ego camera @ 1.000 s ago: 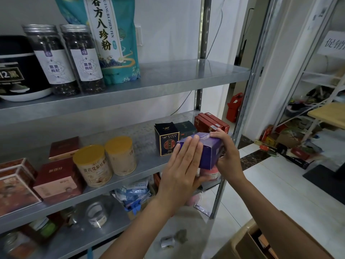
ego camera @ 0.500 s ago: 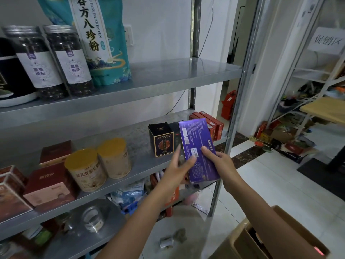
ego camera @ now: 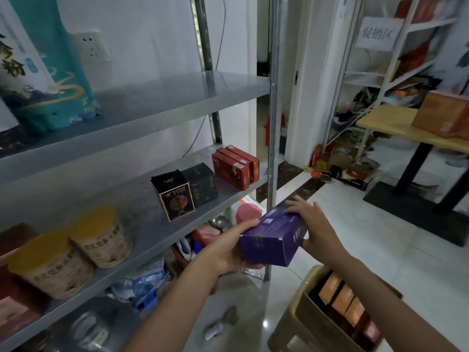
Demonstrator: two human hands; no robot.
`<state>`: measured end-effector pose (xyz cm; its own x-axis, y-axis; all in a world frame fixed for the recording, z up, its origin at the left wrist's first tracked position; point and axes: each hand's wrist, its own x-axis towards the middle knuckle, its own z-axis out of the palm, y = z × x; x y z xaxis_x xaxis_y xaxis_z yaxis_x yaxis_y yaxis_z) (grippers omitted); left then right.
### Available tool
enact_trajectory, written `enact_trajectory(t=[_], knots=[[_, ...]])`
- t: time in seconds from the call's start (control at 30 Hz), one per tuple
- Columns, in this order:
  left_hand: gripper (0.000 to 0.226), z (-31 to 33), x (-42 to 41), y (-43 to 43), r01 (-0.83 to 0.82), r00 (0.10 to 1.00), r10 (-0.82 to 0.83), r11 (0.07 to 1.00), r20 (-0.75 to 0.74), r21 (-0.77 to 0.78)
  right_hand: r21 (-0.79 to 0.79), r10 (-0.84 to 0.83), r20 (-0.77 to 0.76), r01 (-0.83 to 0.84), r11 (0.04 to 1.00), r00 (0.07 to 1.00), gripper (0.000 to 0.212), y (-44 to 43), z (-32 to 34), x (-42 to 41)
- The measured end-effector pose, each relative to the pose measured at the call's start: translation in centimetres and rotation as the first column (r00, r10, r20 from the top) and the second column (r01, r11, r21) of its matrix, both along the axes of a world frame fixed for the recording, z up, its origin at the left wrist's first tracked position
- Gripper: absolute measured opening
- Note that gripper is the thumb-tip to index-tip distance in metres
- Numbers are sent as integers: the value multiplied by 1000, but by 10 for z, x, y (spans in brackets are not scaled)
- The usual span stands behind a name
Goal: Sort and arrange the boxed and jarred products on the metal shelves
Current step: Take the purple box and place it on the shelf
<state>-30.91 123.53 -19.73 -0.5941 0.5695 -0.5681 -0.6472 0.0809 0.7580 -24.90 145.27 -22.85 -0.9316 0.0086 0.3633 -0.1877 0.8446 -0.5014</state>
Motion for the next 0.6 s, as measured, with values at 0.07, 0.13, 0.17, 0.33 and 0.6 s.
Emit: enact_trajectory(t=[0.07, 0.13, 0.17, 0.33, 0.6], knots=[[59, -11, -5, 20, 12, 1000, -12, 1000, -7, 24, -100, -50, 46, 54, 994, 998, 62, 22, -12, 14], [75, -20, -9, 44, -9, 999, 13, 997, -52, 75, -140, -116, 188, 144, 980, 975, 62, 41, -24, 27], [80, -23, -10, 59, -50, 996, 57, 993, -62, 111, -155, -132, 264, 177, 972, 956, 61, 49, -30, 33], [50, -51, -22, 129, -174, 974, 183, 981, -134, 81, -312, -158, 362, 279, 908, 919, 73, 64, -60, 57], [65, -116, -51, 204, 21, 997, -1, 964, 78, -264, -215, -331, 432, 453, 865, 839, 66, 52, -116, 69]])
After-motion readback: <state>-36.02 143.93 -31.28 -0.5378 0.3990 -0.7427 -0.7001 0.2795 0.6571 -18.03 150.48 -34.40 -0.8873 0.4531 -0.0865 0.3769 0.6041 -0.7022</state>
